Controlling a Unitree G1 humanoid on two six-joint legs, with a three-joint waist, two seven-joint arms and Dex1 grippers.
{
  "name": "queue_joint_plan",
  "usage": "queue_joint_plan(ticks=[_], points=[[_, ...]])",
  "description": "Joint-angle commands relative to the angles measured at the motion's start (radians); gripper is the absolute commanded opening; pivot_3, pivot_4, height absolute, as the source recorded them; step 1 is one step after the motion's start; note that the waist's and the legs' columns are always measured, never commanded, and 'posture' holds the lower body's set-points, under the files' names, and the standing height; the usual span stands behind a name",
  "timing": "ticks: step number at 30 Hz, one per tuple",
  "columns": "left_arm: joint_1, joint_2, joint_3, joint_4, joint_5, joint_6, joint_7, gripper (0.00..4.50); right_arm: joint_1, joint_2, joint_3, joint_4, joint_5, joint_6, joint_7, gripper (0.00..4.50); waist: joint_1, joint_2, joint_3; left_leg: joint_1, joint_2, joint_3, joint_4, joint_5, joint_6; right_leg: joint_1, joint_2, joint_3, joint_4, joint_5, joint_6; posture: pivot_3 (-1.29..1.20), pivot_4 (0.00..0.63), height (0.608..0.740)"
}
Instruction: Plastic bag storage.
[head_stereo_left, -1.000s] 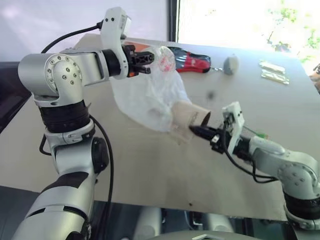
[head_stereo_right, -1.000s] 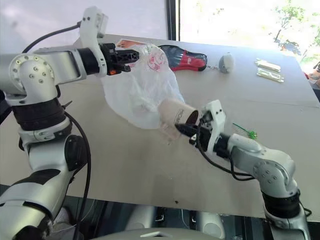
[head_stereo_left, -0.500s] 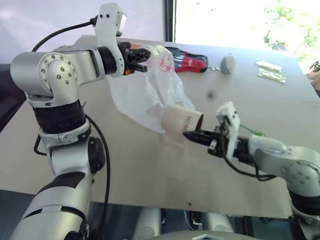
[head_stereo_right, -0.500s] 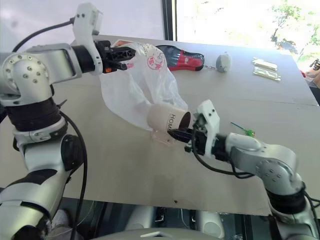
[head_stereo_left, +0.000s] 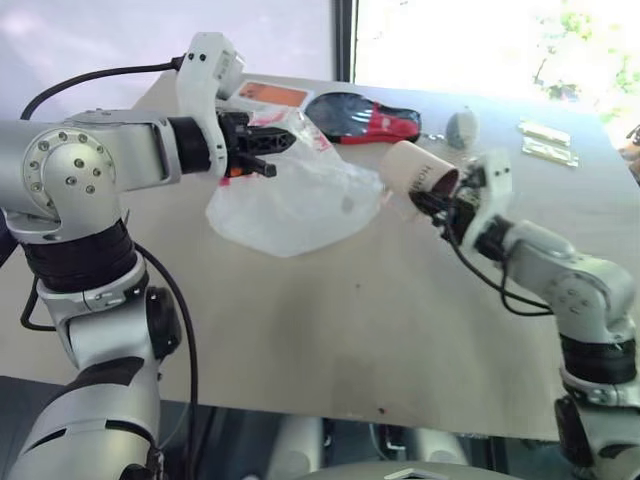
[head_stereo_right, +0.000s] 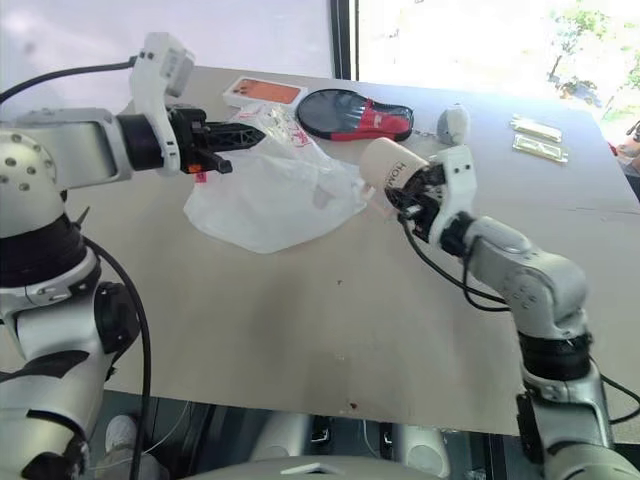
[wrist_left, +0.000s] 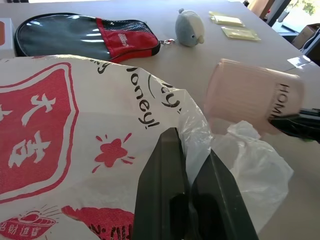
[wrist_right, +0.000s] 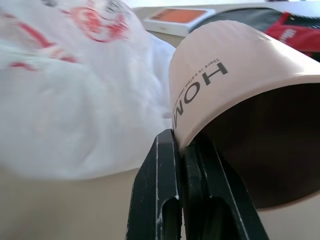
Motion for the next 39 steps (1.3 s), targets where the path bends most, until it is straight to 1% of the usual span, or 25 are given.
queue_joint_plan(ticks=[1,4,6,7,9,11,13,16,19,22,25,27,29,36,39], points=[[-0.03,0.0,0.021,-0.002,0.0,-0.007,0.011,0.0,0.014,-0.005,0.008,-0.119,0.053,0.005,0.054,0.03,-0.006,0.0,0.0,0.0,0.0,0.0,0.0,0.0,0.0,0.0,0.0,0.0,0.0,0.0,0.0,0.0,0.15,0.74],[-0.044,-0.028,0.02,0.009,-0.01,0.003,0.016,0.0,-0.025,0.077,0.128,-0.081,-0.079,-0.056,0.013,0.03,-0.01,0.0,0.0,0.002,0.0,0.001,-0.001,0.0,0.0,0.0,0.0,0.001,0.0,0.0,0.0,0.0,0.15,0.74],[-0.043,-0.04,0.017,0.006,-0.014,0.006,0.019,0.0,-0.041,0.13,0.201,-0.06,-0.124,-0.087,0.043,0.03,-0.009,0.0,0.0,0.002,0.0,0.001,-0.001,0.001,-0.002,0.0,0.001,0.001,0.001,0.0,0.0,0.0,0.15,0.74],[-0.043,-0.044,0.018,0.01,-0.014,0.006,0.02,0.0,-0.041,0.125,0.25,-0.071,-0.123,-0.085,0.111,0.03,-0.007,0.001,0.0,0.002,0.0,0.0,-0.001,0.001,-0.002,0.0,0.001,0.001,0.002,0.0,0.0,0.0,0.15,0.74],[-0.041,-0.044,0.017,0.017,-0.012,0.004,0.019,0.0,-0.036,0.108,0.301,-0.09,-0.12,-0.096,0.217,0.03,-0.003,0.001,0.0,0.002,0.0,0.0,-0.002,0.001,-0.002,-0.001,0.001,0.001,0.002,0.0,0.0,0.0,0.15,0.74],[-0.039,-0.035,0.017,0.018,-0.016,0.005,0.012,0.0,-0.042,0.106,0.252,-0.065,-0.126,-0.116,0.221,0.03,0.001,0.001,0.001,0.001,0.0,0.0,-0.002,0.001,-0.002,0.0,0.001,0.0,-0.001,0.0,0.0,0.0,0.15,0.74],[-0.033,-0.021,0.015,0.017,-0.02,0.007,0.008,0.0,-0.065,0.109,0.158,-0.011,-0.156,-0.155,0.174,0.03,0.001,0.001,0.001,0.0,-0.001,0.0,-0.002,0.001,-0.001,0.0,0.0,0.0,-0.003,0.0,0.0,0.0,0.15,0.74],[-0.025,-0.019,0.015,0.017,-0.026,0.008,0.008,0.0,-0.101,0.107,0.074,0.036,-0.187,-0.195,0.139,0.03,0.001,0.001,0.001,0.0,-0.001,0.0,-0.002,0.001,-0.001,0.0,-0.001,-0.001,-0.003,0.0,0.0,0.0,0.15,0.74],[-0.026,-0.025,0.011,0.02,-0.029,0.008,0.012,0.0,-0.159,0.117,0.044,0.073,-0.252,-0.241,0.107,0.03,-0.003,0.001,0.001,0.0,-0.001,0.0,-0.003,0.001,-0.001,0.0,-0.001,-0.001,-0.002,0.0,0.0,0.0,0.15,0.74],[-0.052,-0.061,0.021,0.062,-0.012,0.008,0.057,0.0,-0.175,0.164,0.122,0.047,-0.271,-0.262,0.144,0.03,-0.006,0.001,0.001,0.002,-0.001,0.0,-0.005,0.001,-0.002,0.0,0.0,-0.001,-0.003,0.0,0.0,0.0,0.15,0.74],[-0.086,-0.106,0.03,0.09,-0.004,0.008,0.1,0.0,-0.139,0.218,0.239,-0.01,-0.269,-0.27,0.206,0.03,-0.006,0.001,0.001,0.001,0.0,0.0,-0.006,0.002,-0.003,-0.001,0.001,0.0,-0.003,0.0,0.0,0.0,0.15,0.74],[-0.106,-0.114,0.033,0.102,-0.012,0.008,0.111,0.0,-0.108,0.221,0.295,-0.036,-0.256,-0.25,0.254,0.03,-0.005,0.001,0.001,0.0,0.0,0.0,-0.006,0.002,-0.003,-0.002,0.001,0.0,-0.003,0.0,0.0,0.0,0.15,0.74],[-0.119,-0.108,0.034,0.114,-0.021,0.008,0.115,0.0,-0.094,0.212,0.32,-0.027,-0.257,-0.224,0.276,0.03,-0.003,0.001,0.001,-0.001,0.0,0.0,-0.006,0.002,-0.002,-0.002,0.001,0.0,-0.006,0.0,0.0,0.0,0.15,0.74],[-0.128,-0.069,0.032,0.115,-0.098,0.008,0.106,0.0,-0.145,0.193,0.404,0.146,-0.357,-0.246,0.383,0.03,-0.004,0.001,0.001,0.001,-0.001,0.0,-0.006,0.002,-0.002,0.0,-0.001,-0.002,-0.006,0.001,0.0,0.0,0.15,0.74],[-0.109,-0.043,0.03,0.103,-0.16,0.008,0.12,0.0,-0.211,0.233,0.438,0.285,-0.442,-0.3,0.392,0.03,-0.008,0.001,0.001,0.001,-0.001,0.0,-0.006,0.002,-0.002,0.0,0.0,-0.001,-0.005,0.001,0.0,0.0,0.15,0.74]])
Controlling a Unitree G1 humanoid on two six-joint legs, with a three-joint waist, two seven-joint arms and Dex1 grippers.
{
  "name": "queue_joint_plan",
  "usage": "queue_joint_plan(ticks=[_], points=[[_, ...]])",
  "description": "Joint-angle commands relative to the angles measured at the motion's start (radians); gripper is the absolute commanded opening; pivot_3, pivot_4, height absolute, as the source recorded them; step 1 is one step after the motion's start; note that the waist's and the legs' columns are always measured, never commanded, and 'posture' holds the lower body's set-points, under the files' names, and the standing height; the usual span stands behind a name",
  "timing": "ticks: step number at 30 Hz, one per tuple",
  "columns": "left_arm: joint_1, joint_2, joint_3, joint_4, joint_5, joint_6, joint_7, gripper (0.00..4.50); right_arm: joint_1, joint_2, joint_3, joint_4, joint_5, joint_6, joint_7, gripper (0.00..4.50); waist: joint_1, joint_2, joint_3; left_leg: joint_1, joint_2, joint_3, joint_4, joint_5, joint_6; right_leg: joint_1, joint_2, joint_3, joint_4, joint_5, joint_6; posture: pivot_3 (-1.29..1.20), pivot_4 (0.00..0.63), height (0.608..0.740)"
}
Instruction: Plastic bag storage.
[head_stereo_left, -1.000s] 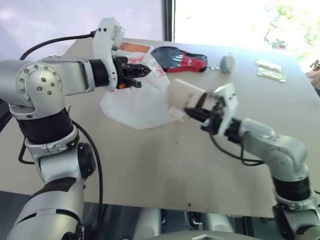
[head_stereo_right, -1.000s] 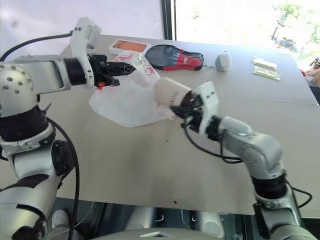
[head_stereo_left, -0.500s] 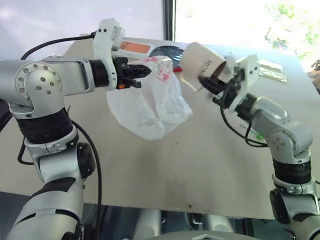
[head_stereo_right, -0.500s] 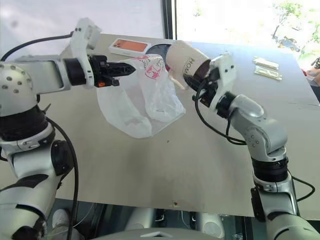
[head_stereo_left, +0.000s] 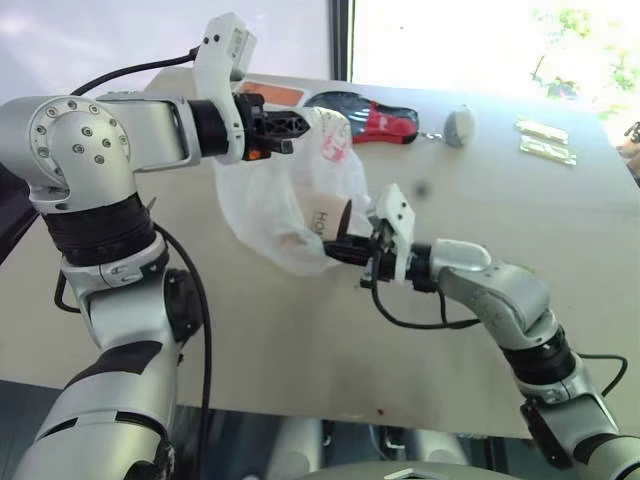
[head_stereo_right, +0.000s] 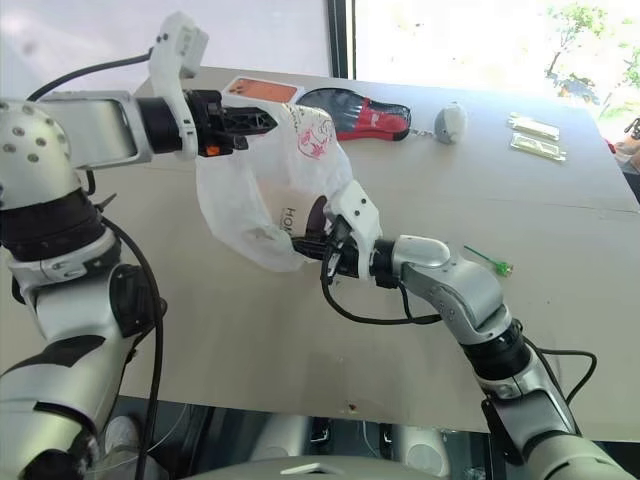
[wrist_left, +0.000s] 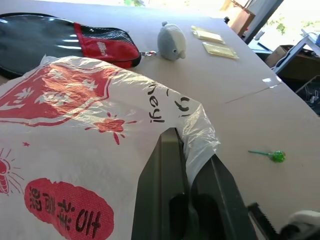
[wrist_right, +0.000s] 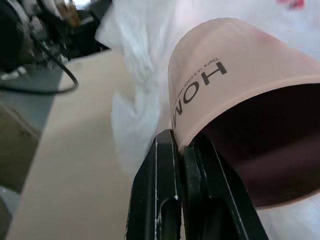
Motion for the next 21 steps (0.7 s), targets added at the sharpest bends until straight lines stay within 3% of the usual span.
queue_joint_plan(ticks=[1,5,8,12,16,18,21], points=[[0.001,0.043,0.006,-0.036,-0.087,0.002,0.008,0.0,-0.091,0.055,0.012,0.125,-0.09,-0.085,0.007,0.03,-0.003,0.0,0.0,0.0,0.0,0.0,0.0,0.0,0.0,0.0,0.0,0.0,0.0,0.0,0.0,0.0,0.15,0.74],[0.069,0.124,-0.001,-0.074,-0.212,0.002,0.024,0.0,-0.174,0.131,-0.093,0.299,-0.189,-0.126,-0.183,0.03,-0.003,0.0,0.0,0.0,0.0,0.0,0.0,0.0,0.0,0.0,0.0,0.0,0.001,0.0,0.0,0.0,0.15,0.74],[0.1,0.149,0.006,-0.079,-0.274,0.002,0.048,0.0,-0.2,0.126,-0.182,0.34,-0.232,-0.136,-0.294,0.03,0.006,0.001,0.0,-0.001,0.0,0.0,0.0,0.0,0.0,-0.001,-0.001,0.0,0.0,0.0,0.0,0.0,0.15,0.74],[0.105,0.142,0.001,-0.069,-0.364,0.002,0.105,0.0,-0.201,0.1,-0.229,0.292,-0.235,-0.102,-0.29,0.03,0.005,0.001,0.0,-0.002,-0.002,-0.002,0.0,0.0,0.0,0.001,-0.005,-0.004,-0.003,0.0,0.0,0.0,0.15,0.74],[0.079,0.099,0.004,-0.047,-0.439,0.002,0.16,0.0,-0.188,0.105,-0.182,0.19,-0.156,-0.007,-0.163,0.03,-0.003,0.001,0.0,-0.002,-0.001,-0.002,-0.001,0.0,0.0,0.0,-0.002,-0.004,-0.003,0.0,0.0,0.0,0.15,0.74],[0.059,0.075,0.016,-0.026,-0.471,0.002,0.19,0.0,-0.223,0.14,-0.164,0.242,-0.179,-0.03,-0.155,0.03,-0.008,0.001,0.0,-0.001,0.0,-0.002,-0.002,0.0,-0.001,0.0,-0.001,-0.003,-0.002,0.0,0.0,0.0,0.15,0.74],[0.032,0.043,0.03,0.011,-0.511,0.002,0.238,0.0,-0.348,0.271,-0.186,0.481,-0.192,-0.141,-0.145,0.03,-0.02,0.001,0.001,0.0,0.0,-0.001,-0.002,0.001,-0.002,0.0,0.0,-0.002,-0.001,0.0,0.0,0.0,0.15,0.74]])
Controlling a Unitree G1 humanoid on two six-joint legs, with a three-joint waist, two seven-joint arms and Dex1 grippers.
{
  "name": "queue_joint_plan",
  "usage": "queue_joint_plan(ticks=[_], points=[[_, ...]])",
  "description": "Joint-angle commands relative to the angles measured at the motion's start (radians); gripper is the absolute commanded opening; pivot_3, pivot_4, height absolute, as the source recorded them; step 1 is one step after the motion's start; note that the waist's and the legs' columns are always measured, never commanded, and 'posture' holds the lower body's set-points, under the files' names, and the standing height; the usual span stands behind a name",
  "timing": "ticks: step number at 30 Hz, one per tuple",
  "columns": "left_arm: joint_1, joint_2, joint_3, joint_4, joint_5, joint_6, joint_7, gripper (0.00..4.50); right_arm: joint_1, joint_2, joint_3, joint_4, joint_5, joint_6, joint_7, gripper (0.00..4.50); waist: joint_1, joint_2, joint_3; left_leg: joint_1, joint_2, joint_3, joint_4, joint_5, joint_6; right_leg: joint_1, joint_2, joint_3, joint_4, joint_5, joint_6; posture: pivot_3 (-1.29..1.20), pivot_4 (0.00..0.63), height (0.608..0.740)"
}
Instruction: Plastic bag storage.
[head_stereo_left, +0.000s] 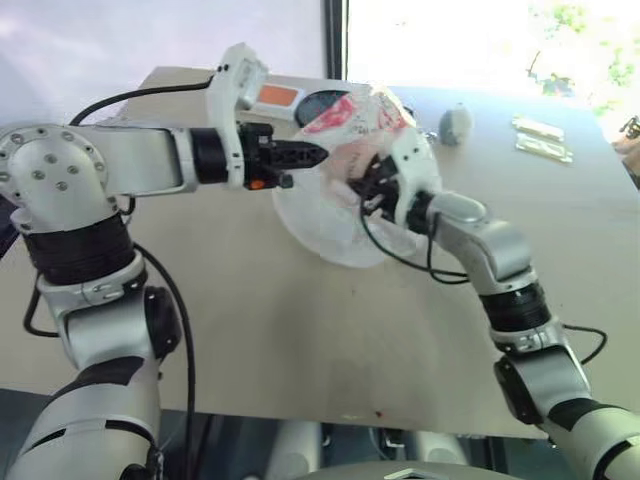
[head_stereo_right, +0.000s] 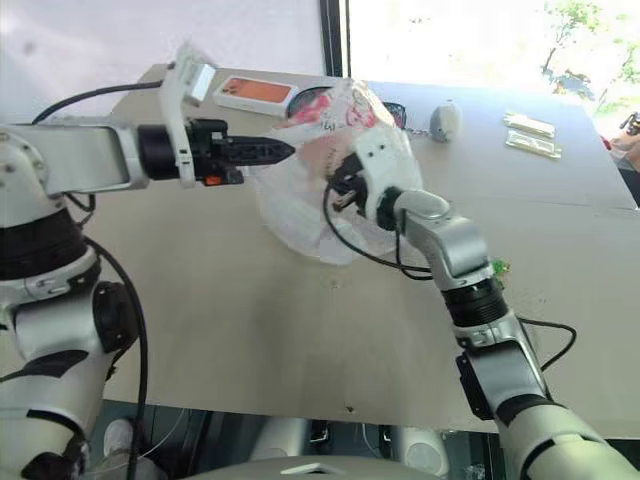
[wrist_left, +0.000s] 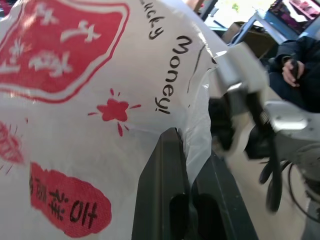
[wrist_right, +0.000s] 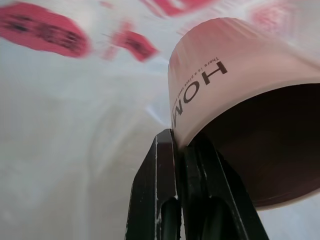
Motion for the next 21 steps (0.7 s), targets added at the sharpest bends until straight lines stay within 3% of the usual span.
queue_joint_plan(ticks=[1,4,8,15,19,21], points=[[-0.048,-0.017,0.037,0.01,-0.041,0.002,0.045,0.0,-0.137,0.097,-0.016,0.181,0.011,-0.109,0.074,0.03,-0.004,0.0,0.0,0.0,0.0,0.0,0.0,0.0,0.0,0.0,0.0,0.0,0.0,0.0,0.0,0.0,0.15,0.74],[-0.058,-0.05,0.057,0.026,-0.002,-0.001,0.092,0.0,-0.149,0.092,-0.01,0.21,0.028,-0.082,0.173,1.06,0.008,0.0,0.0,0.0,-0.001,-0.001,0.0,0.0,0.0,0.0,-0.001,-0.001,0.001,0.0,0.0,0.0,0.15,0.74],[-0.047,-0.078,0.079,0.032,0.046,-0.014,0.128,0.0,-0.049,-0.046,0.0,0.012,-0.006,-0.007,0.183,3.01,0.027,0.0,0.0,-0.002,-0.002,-0.001,0.0,0.0,0.0,0.001,-0.002,-0.001,-0.002,0.0,0.0,0.0,0.15,0.74],[-0.008,-0.14,0.066,0.011,0.112,-0.054,0.112,0.0,0.196,-0.374,-0.235,-0.591,0.241,0.321,0.212,3.13,0.046,0.001,0.001,-0.005,-0.003,-0.003,0.0,-0.001,0.001,-0.001,-0.003,-0.004,-0.004,0.0,0.0,0.0,0.15,0.74],[0.012,-0.165,0.04,-0.008,0.136,-0.077,0.077,0.0,0.277,-0.523,-0.426,-0.787,0.409,0.446,0.21,3.13,0.039,0.001,0.001,-0.002,-0.001,-0.003,0.0,0.0,0.0,0.001,-0.001,-0.003,-0.003,0.0,0.0,0.0,0.15,0.74],[0.043,-0.152,0.003,-0.067,0.13,-0.099,0.015,0.0,0.378,-0.677,-0.468,-0.832,0.351,0.434,0.233,3.13,0.04,0.001,0.001,-0.001,-0.001,-0.003,0.0,0.0,0.0,0.002,-0.001,-0.003,-0.003,0.0,0.0,0.0,0.15,0.74]])
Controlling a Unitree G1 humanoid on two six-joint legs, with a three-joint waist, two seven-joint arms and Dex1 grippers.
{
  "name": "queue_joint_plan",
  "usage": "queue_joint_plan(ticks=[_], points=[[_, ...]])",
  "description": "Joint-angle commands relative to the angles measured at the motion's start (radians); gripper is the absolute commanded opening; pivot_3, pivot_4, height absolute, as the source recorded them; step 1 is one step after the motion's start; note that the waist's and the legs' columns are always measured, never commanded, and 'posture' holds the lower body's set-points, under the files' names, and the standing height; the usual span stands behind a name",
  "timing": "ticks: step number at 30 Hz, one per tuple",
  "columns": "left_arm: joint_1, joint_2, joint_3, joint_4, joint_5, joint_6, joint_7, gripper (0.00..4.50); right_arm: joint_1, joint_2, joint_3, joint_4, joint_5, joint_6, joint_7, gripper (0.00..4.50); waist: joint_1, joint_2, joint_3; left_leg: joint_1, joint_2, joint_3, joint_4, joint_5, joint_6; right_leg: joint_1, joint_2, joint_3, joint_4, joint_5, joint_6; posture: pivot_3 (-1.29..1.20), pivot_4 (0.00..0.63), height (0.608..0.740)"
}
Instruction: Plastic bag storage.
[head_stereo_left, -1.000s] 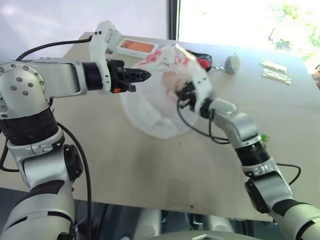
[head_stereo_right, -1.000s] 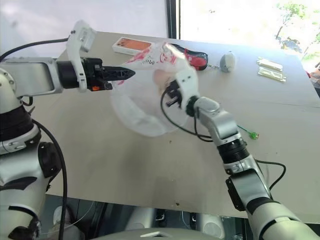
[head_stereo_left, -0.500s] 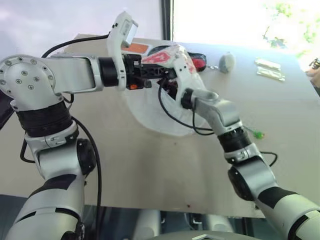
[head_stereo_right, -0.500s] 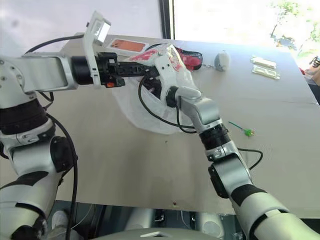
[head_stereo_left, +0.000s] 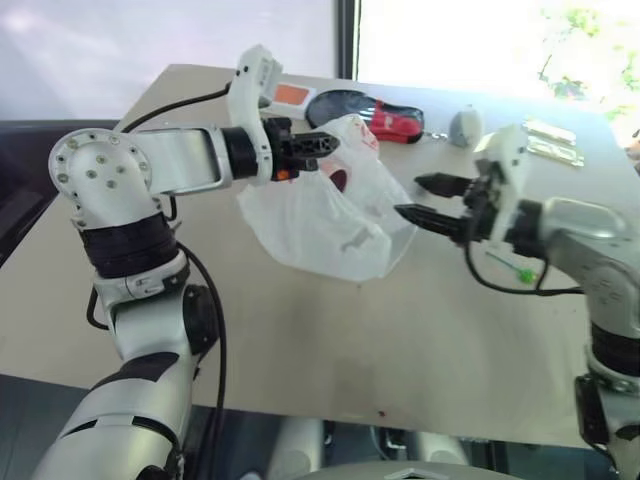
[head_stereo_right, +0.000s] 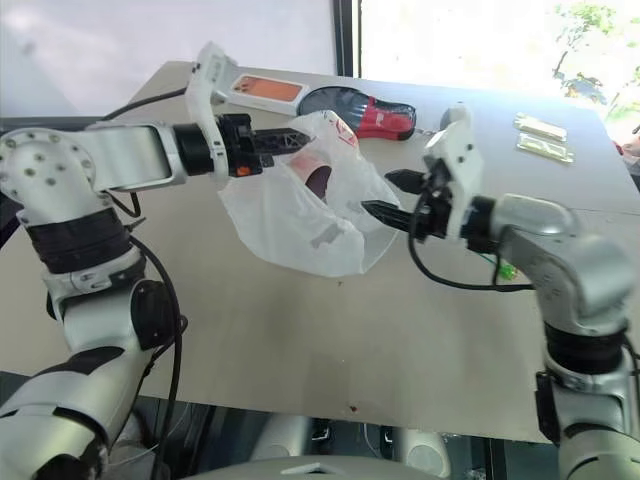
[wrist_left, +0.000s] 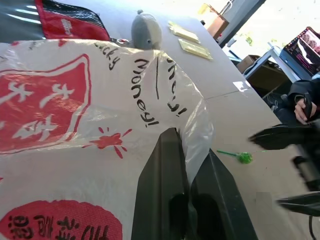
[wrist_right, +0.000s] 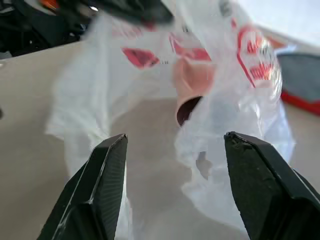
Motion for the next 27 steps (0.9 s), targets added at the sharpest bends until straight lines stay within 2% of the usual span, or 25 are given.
queue_joint_plan(ticks=[1,3,6,10,17,21,22,23,24,25,27], points=[[0.042,0.039,-0.047,-0.133,-0.003,-0.06,-0.112,0.0,0.161,-0.237,-0.05,-0.073,-0.115,-0.046,0.04,3.13,0.003,0.0,0.0,0.001,0.0,0.0,0.0,0.0,0.0,0.001,0.0,0.0,0.0,0.0,0.0,0.0,0.15,0.74],[0.087,0.063,-0.073,-0.207,0.009,-0.117,-0.174,0.0,0.288,-0.379,-0.023,-0.045,-0.23,-0.142,0.067,3.13,0.006,0.0,0.0,0.001,-0.001,0.001,0.0,0.0,0.0,0.002,-0.001,0.0,-0.001,0.0,0.0,0.0,0.15,0.74],[0.159,0.118,-0.072,-0.265,0.001,-0.177,-0.288,0.0,0.398,-0.448,0.029,0.122,-0.344,-0.258,0.068,3.13,0.0,0.0,0.0,0.002,0.0,0.003,0.001,0.0,0.0,0.002,-0.001,0.002,-0.001,0.0,0.0,0.0,0.15,0.74],[0.194,0.173,-0.088,-0.275,0.029,-0.198,-0.333,0.0,0.369,-0.404,0.1,0.304,-0.403,-0.307,0.047,3.13,-0.002,0.0,0.0,0.003,0.0,0.002,0.001,0.0,0.0,0.002,0.001,0.003,0.0,-0.001,0.001,0.0,0.15,0.74],[0.223,0.167,-0.064,-0.315,0.03,-0.195,-0.286,0.0,0.274,-0.277,0.171,0.557,-0.427,-0.256,0.023,3.13,0.006,0.001,0.0,0.001,0.0,0.002,0.002,0.0,0.0,0.002,0.002,0.003,-0.001,0.0,0.001,0.0,0.15,0.74],[0.226,0.169,-0.055,-0.325,0.029,-0.197,-0.265,0.0,0.261,-0.319,0.225,0.56,-0.472,-0.245,0.04,1.9,0.006,0.001,0.0,0.001,0.0,0.002,0.001,0.0,0.0,0.002,0.002,0.003,-0.002,0.0,0.001,0.0,0.15,0.74],[0.224,0.168,-0.051,-0.323,0.029,-0.199,-0.258,0.0,0.268,-0.333,0.229,0.537,-0.47,-0.236,0.05,1.28,0.007,0.001,0.0,0.001,0.0,0.002,0.001,0.0,0.0,0.002,0.002,0.003,-0.001,0.0,0.001,0.0,0.15,0.74],[0.221,0.165,-0.046,-0.318,0.028,-0.199,-0.25,0.0,0.273,-0.335,0.222,0.514,-0.456,-0.22,0.056,0.94,0.009,0.001,0.0,0.001,0.0,0.002,0.001,0.0,0.0,0.002,0.002,0.003,-0.001,0.0,0.001,0.0,0.15,0.74],[0.22,0.161,-0.042,-0.315,0.027,-0.199,-0.243,0.0,0.281,-0.341,0.216,0.486,-0.444,-0.21,0.062,0.33,0.009,0.0,0.0,0.001,0.0,0.002,0.002,0.0,0.0,0.002,0.001,0.003,-0.001,0.0,0.001,0.0,0.15,0.74],[0.22,0.158,-0.042,-0.314,0.027,-0.2,-0.239,0.0,0.289,-0.345,0.207,0.459,-0.433,-0.199,0.068,0.02,0.01,0.0,0.0,0.001,0.0,0.001,0.002,0.0,0.0,0.002,0.001,0.002,-0.001,0.0,0.001,0.0,0.15,0.74],[0.222,0.154,-0.042,-0.315,0.025,-0.202,-0.235,0.0,0.302,-0.346,0.175,0.398,-0.412,-0.174,0.064,0.02,0.01,0.0,0.0,0.001,0.0,0.0,0.002,0.0,0.0,0.003,0.001,0.002,-0.001,0.0,0.001,0.0,0.15,0.74]])
